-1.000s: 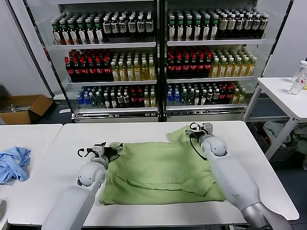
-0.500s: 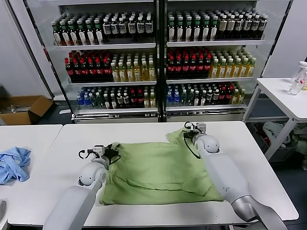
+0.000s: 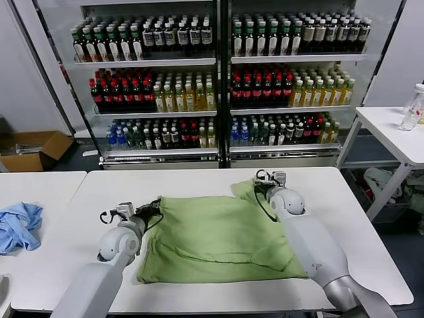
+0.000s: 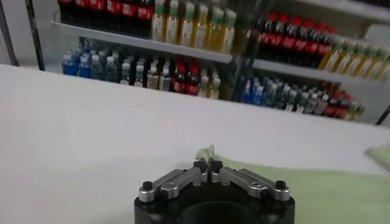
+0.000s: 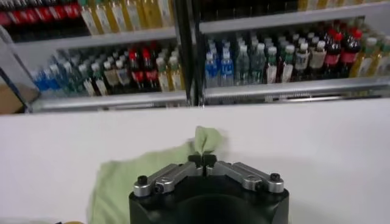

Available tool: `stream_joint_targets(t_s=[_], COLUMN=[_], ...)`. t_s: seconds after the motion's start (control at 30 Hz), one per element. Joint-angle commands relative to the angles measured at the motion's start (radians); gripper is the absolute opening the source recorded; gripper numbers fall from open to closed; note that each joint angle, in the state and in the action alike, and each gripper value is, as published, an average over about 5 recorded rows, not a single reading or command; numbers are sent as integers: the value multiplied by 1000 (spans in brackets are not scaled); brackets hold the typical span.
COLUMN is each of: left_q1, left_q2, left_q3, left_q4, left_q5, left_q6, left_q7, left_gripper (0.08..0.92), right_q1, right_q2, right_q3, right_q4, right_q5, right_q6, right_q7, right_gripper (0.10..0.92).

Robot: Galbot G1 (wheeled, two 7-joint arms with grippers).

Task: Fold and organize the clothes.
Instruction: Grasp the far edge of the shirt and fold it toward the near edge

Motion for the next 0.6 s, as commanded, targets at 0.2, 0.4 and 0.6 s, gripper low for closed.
stream_joint_targets(t_s=[0.2, 0.4, 0.6], left_q1=[200, 306, 436], left_q2=[20, 60, 97], left_q3=[-137, -195, -219], left_q4=[-273, -407, -507], left_q5=[-146, -207, -208], left_q6=[-39, -20, -6], left_q7=[28, 15, 11], left_gripper=[86, 86, 86], right_q1=[-214, -392, -583], right_q2=[-110, -182, -246], right_q3=[101, 175, 260], right_q4=[397, 630, 793], right_q5=[28, 39, 37], right_q6=[57, 31, 25], right_q7=[14, 28, 35], right_gripper=[106, 106, 106])
